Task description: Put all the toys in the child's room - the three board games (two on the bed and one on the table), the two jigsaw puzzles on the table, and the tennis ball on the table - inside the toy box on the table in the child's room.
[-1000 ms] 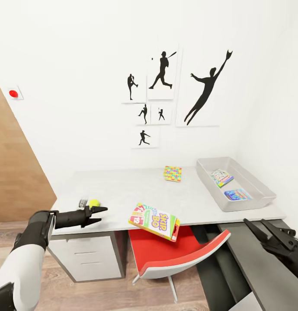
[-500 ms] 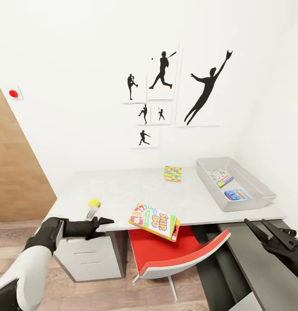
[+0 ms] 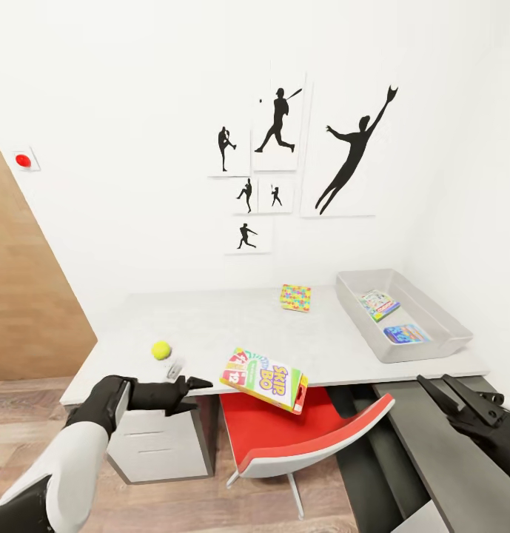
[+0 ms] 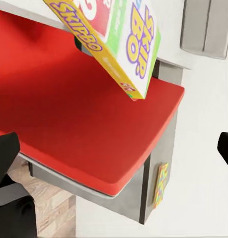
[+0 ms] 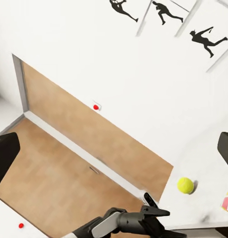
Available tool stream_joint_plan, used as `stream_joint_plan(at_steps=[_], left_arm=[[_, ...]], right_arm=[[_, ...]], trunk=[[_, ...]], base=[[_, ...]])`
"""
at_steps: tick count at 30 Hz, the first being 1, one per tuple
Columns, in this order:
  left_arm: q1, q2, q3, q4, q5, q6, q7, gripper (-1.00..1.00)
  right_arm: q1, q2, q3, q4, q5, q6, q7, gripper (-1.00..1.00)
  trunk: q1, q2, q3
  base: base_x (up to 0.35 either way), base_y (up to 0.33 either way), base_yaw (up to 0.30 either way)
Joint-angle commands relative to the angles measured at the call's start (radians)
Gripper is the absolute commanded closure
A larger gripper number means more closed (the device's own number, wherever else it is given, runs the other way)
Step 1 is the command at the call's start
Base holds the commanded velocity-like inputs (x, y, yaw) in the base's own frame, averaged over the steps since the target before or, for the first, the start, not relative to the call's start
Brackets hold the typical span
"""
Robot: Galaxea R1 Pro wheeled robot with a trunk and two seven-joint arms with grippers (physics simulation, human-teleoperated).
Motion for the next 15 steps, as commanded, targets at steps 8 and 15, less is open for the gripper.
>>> stream_joint_plan(at_steps=[8,15], left_arm=[[-0.001,-0.083,0.005,0.001,-0.011,-0.099,0.001,-1.00],[-0.001,-0.137,0.005,0.003,-0.014,-0.145,0.003,-1.00]], right_arm=[[-0.001,0.004,0.000,0.000,0.000,0.002,-0.001,-1.00],[-0.001,0.006,0.000,0.000,0.001,0.002,-0.002,-1.00]], trunk=[[0.000,-0.001,-0.002],[0.000,-0.001,-0.002]], base=[[0.000,0.000,0.000],[0.000,0.000,0.000]])
